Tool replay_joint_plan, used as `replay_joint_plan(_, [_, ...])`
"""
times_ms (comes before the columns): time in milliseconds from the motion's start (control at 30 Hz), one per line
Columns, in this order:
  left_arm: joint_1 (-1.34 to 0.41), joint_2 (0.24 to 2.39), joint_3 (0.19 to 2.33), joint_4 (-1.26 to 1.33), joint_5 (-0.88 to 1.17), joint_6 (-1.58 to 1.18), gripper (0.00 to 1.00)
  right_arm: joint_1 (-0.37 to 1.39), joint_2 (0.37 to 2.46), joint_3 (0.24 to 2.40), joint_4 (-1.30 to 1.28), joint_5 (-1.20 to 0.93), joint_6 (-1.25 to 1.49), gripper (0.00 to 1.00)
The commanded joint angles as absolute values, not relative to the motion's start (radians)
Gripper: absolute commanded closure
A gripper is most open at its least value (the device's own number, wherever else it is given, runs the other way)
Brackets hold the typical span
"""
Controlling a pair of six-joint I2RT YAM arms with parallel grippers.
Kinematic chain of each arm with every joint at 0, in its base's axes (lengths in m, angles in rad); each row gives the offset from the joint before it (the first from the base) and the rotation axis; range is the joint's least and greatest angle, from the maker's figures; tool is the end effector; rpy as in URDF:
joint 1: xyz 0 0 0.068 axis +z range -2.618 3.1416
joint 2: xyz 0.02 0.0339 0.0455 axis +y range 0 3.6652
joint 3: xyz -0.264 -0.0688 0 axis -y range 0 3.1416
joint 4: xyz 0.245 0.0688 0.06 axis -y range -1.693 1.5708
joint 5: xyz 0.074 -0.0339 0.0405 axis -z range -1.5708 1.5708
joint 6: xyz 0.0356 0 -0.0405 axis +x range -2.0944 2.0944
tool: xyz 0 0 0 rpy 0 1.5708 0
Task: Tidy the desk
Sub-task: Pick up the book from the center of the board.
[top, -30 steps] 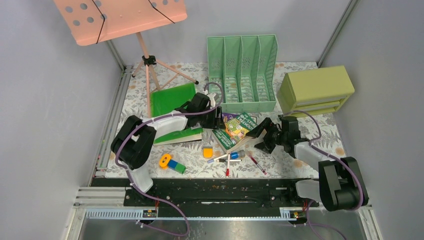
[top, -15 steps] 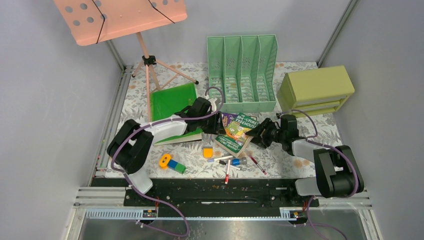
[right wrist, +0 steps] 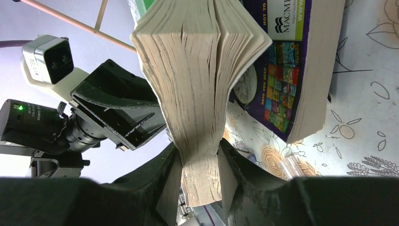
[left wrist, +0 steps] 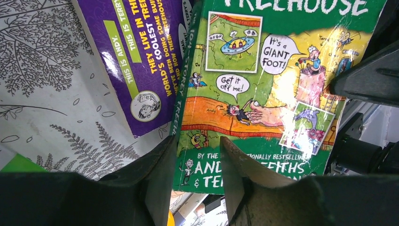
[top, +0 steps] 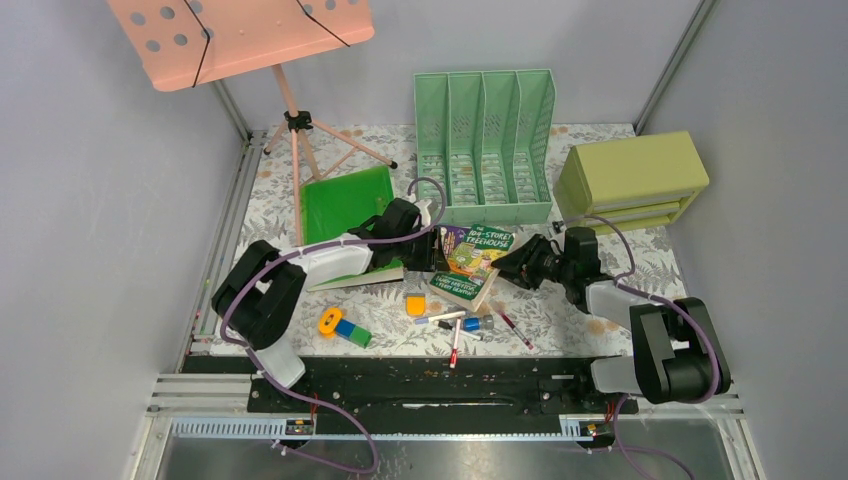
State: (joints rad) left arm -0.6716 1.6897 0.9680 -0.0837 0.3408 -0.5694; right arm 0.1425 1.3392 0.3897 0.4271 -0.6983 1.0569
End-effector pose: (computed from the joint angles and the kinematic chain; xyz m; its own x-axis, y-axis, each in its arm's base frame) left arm 0.2661 -0.2267 0.1813 -0.8893 0.0578 -0.4536 0.3423 0.7419 -0.5765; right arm 0.2329 0.0565 0.1556 -0.8178 0.5565 -0.1467 0.1055 0.3955 0.9124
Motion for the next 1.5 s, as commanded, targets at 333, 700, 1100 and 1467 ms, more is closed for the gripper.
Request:
replay_joint_plan(333, [-0.72, 1.677, 0.954, 0.067, 0.456, -0.623, 0.65, 0.149, 1.434, 0.302, 0.869, -0.853, 1.205, 0.44])
replay_joint_plan(700, [-0.733, 1.656, 0.947, 0.066, 0.432, -0.619, 0.65, 0.15, 1.536, 0.271, 1.127, -0.904, 1.333, 0.81])
replay_joint_plan(1100, [-0.733, 1.46, 0.981, -0.136, 0.185, -0.53, 0.35, 0.149, 1.292, 0.388, 0.486, -0.843, 0.993, 0.97])
replay_joint_plan(1467, [-0.733, 1.128, 0.971, -0.347, -0.103, -0.45, 0.2, 0.149, 0.948, 0.568, -0.096, -0.762, 0.61, 0.99])
